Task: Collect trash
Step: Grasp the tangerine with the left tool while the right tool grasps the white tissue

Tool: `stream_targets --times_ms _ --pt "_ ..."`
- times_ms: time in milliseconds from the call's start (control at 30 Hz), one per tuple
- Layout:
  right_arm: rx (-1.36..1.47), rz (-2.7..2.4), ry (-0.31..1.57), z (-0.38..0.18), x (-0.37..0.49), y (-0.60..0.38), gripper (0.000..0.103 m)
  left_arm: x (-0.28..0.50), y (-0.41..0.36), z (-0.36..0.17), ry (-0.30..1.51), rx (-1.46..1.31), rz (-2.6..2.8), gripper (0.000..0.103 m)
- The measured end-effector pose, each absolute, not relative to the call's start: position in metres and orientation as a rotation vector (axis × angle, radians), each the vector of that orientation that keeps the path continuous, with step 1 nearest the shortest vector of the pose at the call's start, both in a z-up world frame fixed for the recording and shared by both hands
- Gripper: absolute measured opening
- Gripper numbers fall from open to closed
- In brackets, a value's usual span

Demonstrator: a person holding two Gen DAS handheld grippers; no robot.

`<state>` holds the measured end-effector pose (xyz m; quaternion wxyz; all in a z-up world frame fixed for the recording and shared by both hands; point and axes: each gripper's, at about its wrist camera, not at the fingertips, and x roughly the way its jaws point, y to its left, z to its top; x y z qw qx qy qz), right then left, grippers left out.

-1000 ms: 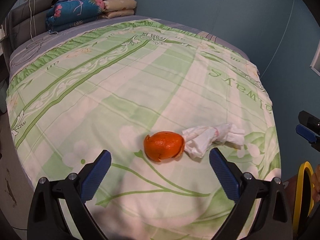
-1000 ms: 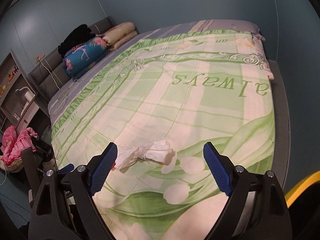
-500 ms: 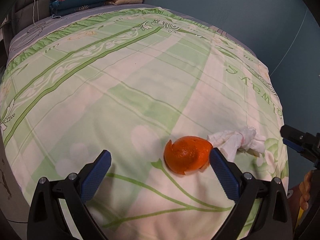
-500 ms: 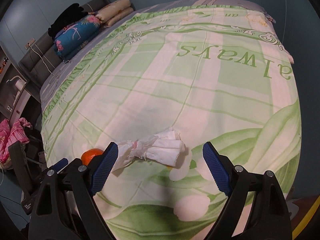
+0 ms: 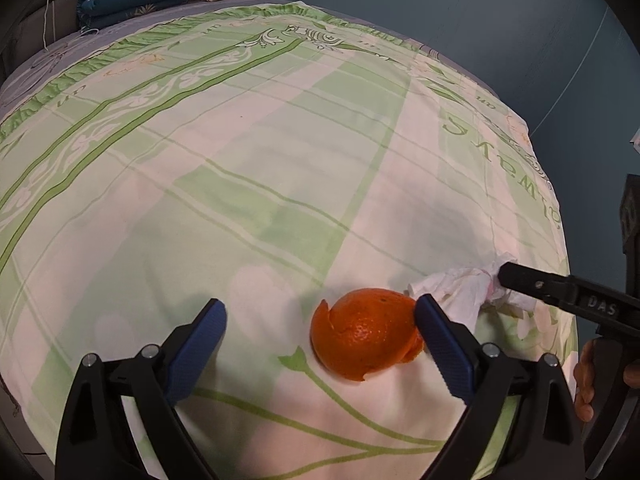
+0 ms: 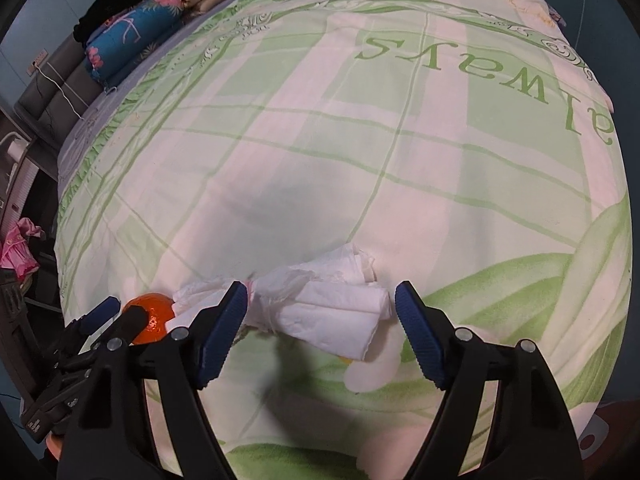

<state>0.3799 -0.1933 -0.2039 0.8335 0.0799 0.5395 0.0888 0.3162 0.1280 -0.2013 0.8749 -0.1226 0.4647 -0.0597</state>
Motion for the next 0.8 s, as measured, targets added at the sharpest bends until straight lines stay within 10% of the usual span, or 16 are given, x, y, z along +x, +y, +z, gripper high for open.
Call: stream_targets --times_ms 267,800 --pt "0.147 0.169 1.173 -0.217 0.386 -0.189 0.071 0.313 0.120 -0.197 0.951 -0.258 -0.223 0.046" --pt "0.029 0.166 1.103 -0.205 0.374 -0.168 0.012 0.302 0.128 -0.190 0.940 -0.292 -0.222 0.039"
